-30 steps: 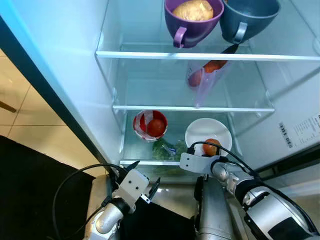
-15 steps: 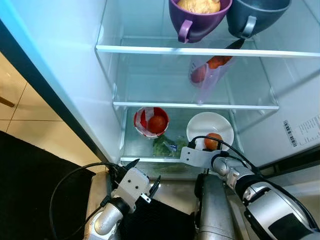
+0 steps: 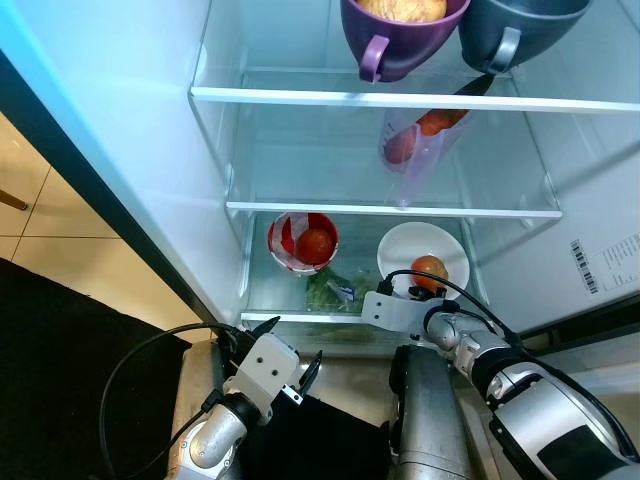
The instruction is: Restocking fridge
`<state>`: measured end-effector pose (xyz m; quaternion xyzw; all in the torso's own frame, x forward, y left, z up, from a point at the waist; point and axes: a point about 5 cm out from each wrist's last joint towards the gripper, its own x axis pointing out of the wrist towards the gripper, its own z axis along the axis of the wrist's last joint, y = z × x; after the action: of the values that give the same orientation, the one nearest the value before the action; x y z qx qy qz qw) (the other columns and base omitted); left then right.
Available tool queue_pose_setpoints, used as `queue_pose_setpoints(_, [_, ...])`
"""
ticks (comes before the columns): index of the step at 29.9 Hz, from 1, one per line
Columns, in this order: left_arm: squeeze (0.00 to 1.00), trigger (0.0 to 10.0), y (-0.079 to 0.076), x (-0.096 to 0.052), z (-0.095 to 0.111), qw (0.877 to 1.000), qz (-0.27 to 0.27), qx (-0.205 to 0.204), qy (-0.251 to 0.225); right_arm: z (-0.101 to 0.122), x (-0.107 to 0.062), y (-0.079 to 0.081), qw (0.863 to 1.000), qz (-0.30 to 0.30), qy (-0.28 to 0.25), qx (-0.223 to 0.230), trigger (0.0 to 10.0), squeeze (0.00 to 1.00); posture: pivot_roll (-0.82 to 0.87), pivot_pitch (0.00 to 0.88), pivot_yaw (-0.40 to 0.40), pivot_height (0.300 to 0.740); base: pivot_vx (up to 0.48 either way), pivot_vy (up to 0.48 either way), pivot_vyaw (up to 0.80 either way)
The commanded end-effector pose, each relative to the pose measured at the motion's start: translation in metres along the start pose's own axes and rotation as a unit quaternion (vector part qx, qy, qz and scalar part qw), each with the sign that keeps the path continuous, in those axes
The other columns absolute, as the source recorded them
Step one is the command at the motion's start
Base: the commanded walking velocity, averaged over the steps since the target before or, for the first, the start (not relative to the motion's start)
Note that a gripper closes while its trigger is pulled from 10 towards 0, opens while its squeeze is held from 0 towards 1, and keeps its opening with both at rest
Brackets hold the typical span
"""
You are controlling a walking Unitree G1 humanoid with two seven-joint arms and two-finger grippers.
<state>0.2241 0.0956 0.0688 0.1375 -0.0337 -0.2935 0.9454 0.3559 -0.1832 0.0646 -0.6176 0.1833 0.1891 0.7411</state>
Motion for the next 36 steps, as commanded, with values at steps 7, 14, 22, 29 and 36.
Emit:
queue_pose_setpoints(7, [0.0,10.0,-0.002,-0.001,-0.007,1.0,-0.01,-0.001,0.02,0.001,0.0,-0.011,1.0,-0.018,-0.017,0.014,10.0,0.0,0.25,0.4,-0.022,0.426,0.0,0.0,0.0])
queue_pose_setpoints(14, [0.0,10.0,0.0,0.006,-0.008,1.0,-0.012,0.002,0.016,0.002,-0.002,-0.023,0.998,-0.027,-0.042,0.028,10.0,0.0,0.23,0.362,-0.025,0.426,0.0,0.0,0.0])
queue_pose_setpoints(22, [0.0,10.0,0.002,0.012,-0.009,1.0,-0.014,0.005,0.015,-0.004,-0.003,-0.025,0.998,-0.01,-0.046,0.032,10.0,0.0,0.22,0.335,-0.027,0.426,0.0,0.0,0.0])
queue_pose_setpoints(29, [0.0,10.0,0.003,0.015,-0.01,1.0,-0.016,0.008,0.013,-0.009,-0.005,-0.028,0.998,-0.004,-0.049,0.04,10.0,0.0,0.21,0.312,-0.026,0.426,0.0,0.0,0.0])
queue_pose_setpoints(36, [0.0,10.0,0.005,0.018,-0.011,1.0,-0.019,0.012,0.013,-0.011,-0.007,-0.031,0.995,0.008,-0.067,0.075,10.0,0.0,0.2,0.275,-0.024,0.426,0.0,0.0,0.0])
